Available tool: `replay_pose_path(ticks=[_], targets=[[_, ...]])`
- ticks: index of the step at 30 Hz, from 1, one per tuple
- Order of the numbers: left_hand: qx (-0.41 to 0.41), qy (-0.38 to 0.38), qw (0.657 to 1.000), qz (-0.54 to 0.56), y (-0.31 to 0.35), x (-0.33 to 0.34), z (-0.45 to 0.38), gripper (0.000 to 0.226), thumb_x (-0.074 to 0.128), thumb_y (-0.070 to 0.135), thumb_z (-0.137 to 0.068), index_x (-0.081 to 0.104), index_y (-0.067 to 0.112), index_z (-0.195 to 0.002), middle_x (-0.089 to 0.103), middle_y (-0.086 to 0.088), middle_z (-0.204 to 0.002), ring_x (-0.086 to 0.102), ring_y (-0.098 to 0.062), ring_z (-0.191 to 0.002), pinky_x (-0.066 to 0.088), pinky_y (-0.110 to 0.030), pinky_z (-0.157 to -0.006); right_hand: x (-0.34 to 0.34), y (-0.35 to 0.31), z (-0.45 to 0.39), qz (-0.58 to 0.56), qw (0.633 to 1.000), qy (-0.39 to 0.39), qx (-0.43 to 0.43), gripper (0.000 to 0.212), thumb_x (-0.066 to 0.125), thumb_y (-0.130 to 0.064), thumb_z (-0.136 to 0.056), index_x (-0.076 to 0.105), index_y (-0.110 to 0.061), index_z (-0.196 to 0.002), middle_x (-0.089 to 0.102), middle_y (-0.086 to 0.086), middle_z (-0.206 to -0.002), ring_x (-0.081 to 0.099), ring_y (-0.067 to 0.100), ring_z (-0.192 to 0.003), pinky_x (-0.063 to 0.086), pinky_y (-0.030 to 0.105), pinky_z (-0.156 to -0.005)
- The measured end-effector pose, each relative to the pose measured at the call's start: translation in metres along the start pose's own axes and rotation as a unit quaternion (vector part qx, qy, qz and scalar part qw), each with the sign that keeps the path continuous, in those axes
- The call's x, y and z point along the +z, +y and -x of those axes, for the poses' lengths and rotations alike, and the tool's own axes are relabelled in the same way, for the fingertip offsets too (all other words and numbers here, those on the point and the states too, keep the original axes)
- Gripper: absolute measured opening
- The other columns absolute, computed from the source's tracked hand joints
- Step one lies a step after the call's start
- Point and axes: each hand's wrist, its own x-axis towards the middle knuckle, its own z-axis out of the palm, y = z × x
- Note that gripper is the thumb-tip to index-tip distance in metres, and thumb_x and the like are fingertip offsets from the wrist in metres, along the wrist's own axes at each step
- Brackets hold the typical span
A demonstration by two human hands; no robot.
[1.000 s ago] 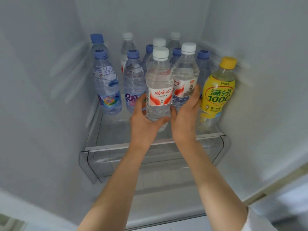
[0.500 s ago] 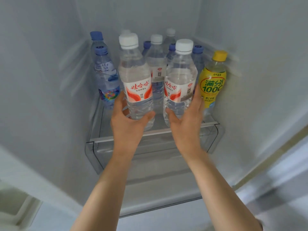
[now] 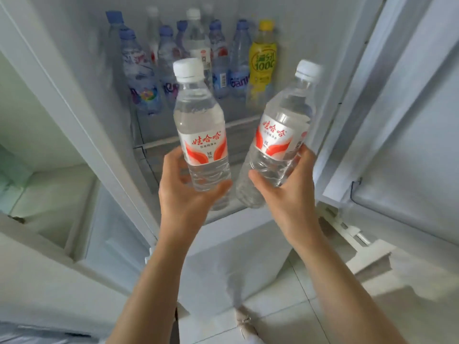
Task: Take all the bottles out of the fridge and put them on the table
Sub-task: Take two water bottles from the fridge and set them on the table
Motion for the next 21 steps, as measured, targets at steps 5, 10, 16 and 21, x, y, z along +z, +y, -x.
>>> replay_pose_path(ticks=[5,10,16,21], targets=[[-0.039,-0.126,0.991,-0.009,0.003,0.002,0.074,0.076,0.087,0.040,-0.052,0.049,0.032,-0.118,0.062,0.021,-0.107,0.062,-0.002,-0.099,0.048,-0.017,-0.075,-0.056,0.007,0.081,0.006,0.995,0.018,0.095,0.076,0.083,-0.015,-0.070,0.035,-0.016,-0.129,0.056,0.000,-0.124,0.061,0.013,-0.112,0.054,0.037,-0.094],[-0.044,-0.243,0.968,-0.042,0.003,0.026,0.138,0.086,0.084,0.041,-0.051,0.048,0.022,-0.128,0.062,0.011,-0.117,0.062,-0.008,-0.099,0.047,-0.012,-0.072,-0.118,0.016,0.152,0.055,0.983,0.083,0.154,0.078,0.085,-0.014,-0.066,0.036,-0.024,-0.125,0.055,-0.018,-0.116,0.059,0.014,-0.111,0.052,0.040,-0.096],[-0.050,-0.352,0.933,-0.061,0.005,0.074,0.215,0.089,0.088,0.036,-0.053,0.042,0.027,-0.128,0.055,0.016,-0.114,0.057,0.003,-0.091,0.043,-0.008,-0.069,-0.200,0.030,0.230,0.121,0.946,0.169,0.248,0.092,0.087,-0.017,-0.062,0.030,-0.024,-0.134,0.057,-0.002,-0.125,0.060,0.020,-0.112,0.051,0.047,-0.096],[-0.055,-0.441,0.894,-0.060,0.018,0.123,0.291,0.086,0.091,0.029,-0.055,0.043,0.026,-0.126,0.056,0.015,-0.111,0.059,-0.003,-0.092,0.043,-0.009,-0.070,-0.276,0.029,0.299,0.133,0.911,0.239,0.309,0.094,0.088,-0.023,-0.057,0.031,-0.029,-0.131,0.057,-0.010,-0.116,0.061,0.017,-0.110,0.051,0.042,-0.096]])
